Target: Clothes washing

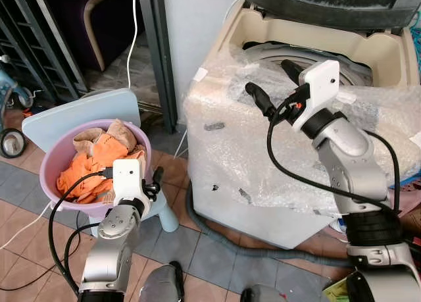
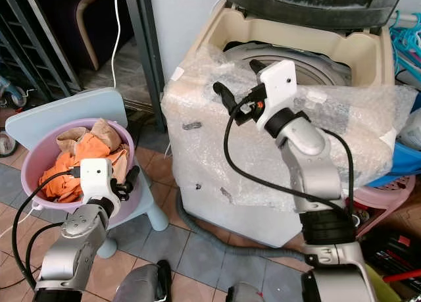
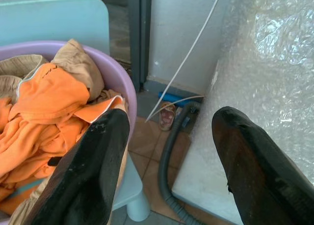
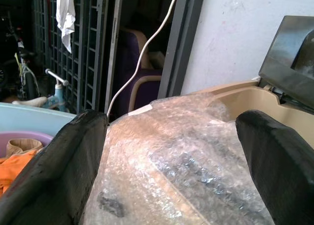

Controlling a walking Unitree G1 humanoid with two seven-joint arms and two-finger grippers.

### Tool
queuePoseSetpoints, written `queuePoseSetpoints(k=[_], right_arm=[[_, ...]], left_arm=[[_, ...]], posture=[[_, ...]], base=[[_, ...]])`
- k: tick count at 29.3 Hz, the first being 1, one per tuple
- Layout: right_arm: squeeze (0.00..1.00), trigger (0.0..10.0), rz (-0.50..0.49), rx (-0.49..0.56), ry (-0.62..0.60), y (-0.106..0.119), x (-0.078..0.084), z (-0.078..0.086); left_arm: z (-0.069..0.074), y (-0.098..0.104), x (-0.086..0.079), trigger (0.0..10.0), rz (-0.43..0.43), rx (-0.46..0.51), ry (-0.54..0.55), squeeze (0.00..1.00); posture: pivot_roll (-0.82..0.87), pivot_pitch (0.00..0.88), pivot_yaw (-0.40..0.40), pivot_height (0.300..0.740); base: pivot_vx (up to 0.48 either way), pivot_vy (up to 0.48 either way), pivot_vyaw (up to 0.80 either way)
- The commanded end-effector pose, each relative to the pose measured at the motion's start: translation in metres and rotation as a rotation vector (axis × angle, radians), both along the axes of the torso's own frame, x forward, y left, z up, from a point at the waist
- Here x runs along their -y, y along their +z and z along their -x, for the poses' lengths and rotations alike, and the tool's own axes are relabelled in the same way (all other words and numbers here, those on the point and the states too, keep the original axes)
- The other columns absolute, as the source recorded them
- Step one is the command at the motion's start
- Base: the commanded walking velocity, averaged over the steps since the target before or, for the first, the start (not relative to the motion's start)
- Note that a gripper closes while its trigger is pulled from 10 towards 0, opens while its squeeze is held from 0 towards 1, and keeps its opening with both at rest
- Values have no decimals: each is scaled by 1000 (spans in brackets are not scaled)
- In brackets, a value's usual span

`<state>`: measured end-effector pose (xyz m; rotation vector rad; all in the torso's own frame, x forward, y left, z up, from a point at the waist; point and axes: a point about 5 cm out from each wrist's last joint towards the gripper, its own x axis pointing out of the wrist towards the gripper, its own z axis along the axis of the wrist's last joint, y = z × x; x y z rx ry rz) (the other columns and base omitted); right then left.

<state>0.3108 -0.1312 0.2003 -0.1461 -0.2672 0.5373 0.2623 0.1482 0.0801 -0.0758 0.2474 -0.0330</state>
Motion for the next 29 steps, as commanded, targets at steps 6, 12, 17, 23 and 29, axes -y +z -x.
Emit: queuePoseSetpoints(k=[6,12,17,23,29], right_arm=[[1000,10000,-59,-1,-230,-21,-7,23],[1000,10000,-62,-41,-386,-37,-3,35],[0,10000,-85,-84,-364,-43,-3,37],[0,10000,-110,-144,-497,-52,19,32],[0,10000,-70,-204,-547,-72,18,34]], left_arm=[[-1,12,9,10000,11,91,-11,0],[-2,8,8,10000,16,77,-10,0],[-6,9,12,10000,23,87,-29,0],[-8,9,8,10000,39,90,4,0],[-18,2,10,10000,24,90,9,0]], posture=[[-69,63,6,740],[-92,68,19,740],[-95,72,24,740],[-101,72,26,740],[-119,76,31,740]], base=[[0,0,0],[0,42,533],[0,480,453],[0,480,0],[0,480,0]])
